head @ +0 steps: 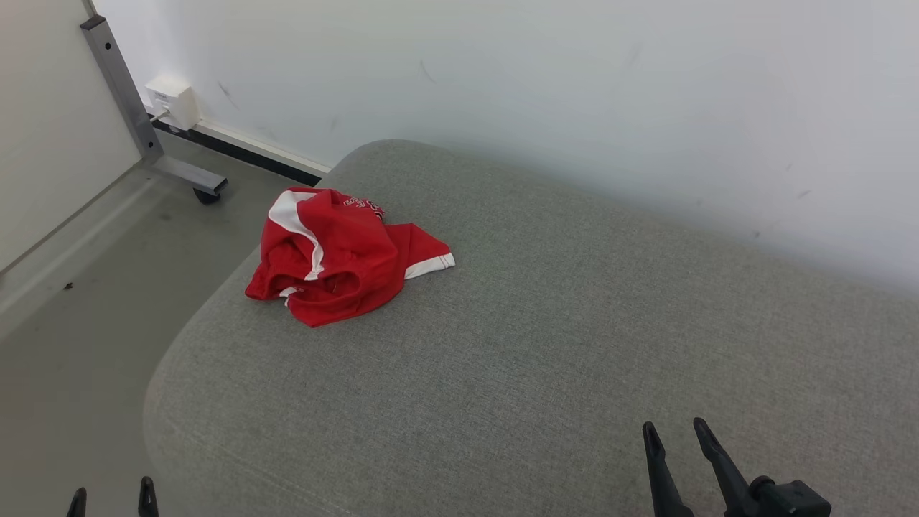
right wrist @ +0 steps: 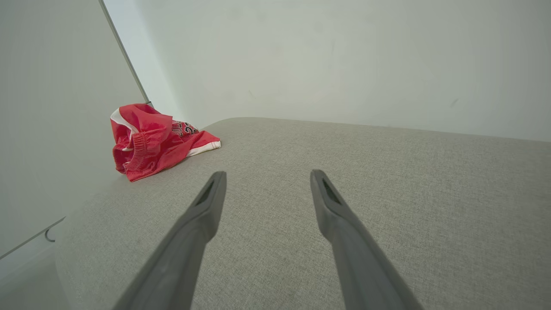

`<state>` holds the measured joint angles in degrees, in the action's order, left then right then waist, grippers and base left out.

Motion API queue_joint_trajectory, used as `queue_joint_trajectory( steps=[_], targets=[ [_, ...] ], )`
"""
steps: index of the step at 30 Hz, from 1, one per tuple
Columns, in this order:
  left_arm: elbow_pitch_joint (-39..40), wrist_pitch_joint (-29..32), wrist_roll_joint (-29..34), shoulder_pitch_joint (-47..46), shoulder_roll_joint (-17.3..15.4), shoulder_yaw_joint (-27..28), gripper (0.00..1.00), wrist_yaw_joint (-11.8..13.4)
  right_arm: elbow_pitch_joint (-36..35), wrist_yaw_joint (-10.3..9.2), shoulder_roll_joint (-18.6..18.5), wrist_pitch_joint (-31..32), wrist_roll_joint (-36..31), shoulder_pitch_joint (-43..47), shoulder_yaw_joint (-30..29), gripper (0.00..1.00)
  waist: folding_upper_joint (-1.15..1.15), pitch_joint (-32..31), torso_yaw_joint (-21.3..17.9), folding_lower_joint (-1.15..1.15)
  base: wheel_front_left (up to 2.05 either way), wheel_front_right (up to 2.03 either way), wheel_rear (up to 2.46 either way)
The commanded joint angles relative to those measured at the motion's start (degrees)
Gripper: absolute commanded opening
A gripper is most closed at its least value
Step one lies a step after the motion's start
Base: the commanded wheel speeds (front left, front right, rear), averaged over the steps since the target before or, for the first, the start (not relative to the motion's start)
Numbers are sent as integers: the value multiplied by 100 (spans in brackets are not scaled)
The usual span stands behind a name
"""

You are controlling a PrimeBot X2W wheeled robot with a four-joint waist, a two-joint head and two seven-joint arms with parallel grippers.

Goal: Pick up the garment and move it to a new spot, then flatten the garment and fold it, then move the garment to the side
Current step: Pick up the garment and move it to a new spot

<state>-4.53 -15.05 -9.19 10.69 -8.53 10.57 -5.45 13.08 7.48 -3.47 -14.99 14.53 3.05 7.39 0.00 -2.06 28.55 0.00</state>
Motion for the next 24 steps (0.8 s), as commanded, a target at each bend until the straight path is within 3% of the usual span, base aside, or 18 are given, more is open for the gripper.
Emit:
queue_joint_trajectory(
  steps=[1, 6, 10, 24],
  targets=[
    [29, -17, -25, 99, -5, 32, 100, 27, 16, -1, 7, -25, 21, -46, 13, 100, 0, -2, 19, 0, 0, 0, 0],
    [-16, -17, -56, 36, -18, 13, 100, 23, 15, -1, -5, -25, 25, -14, -6, 100, 0, -31, -24, 0, 0, 0, 0],
    [-37, -14, -104, -280, -101, 19, 100, 7, -54, -1, -88, -25, -53, -71, -59, 100, 0, 139, -274, 0, 0, 0, 0],
    [-166, 493, -402, -2831, -1014, 136, 100, -74, -423, -1, -581, 31, -229, -626, -646, 100, 0, 1381, -1761, 0, 0, 0, 0]
  ],
)
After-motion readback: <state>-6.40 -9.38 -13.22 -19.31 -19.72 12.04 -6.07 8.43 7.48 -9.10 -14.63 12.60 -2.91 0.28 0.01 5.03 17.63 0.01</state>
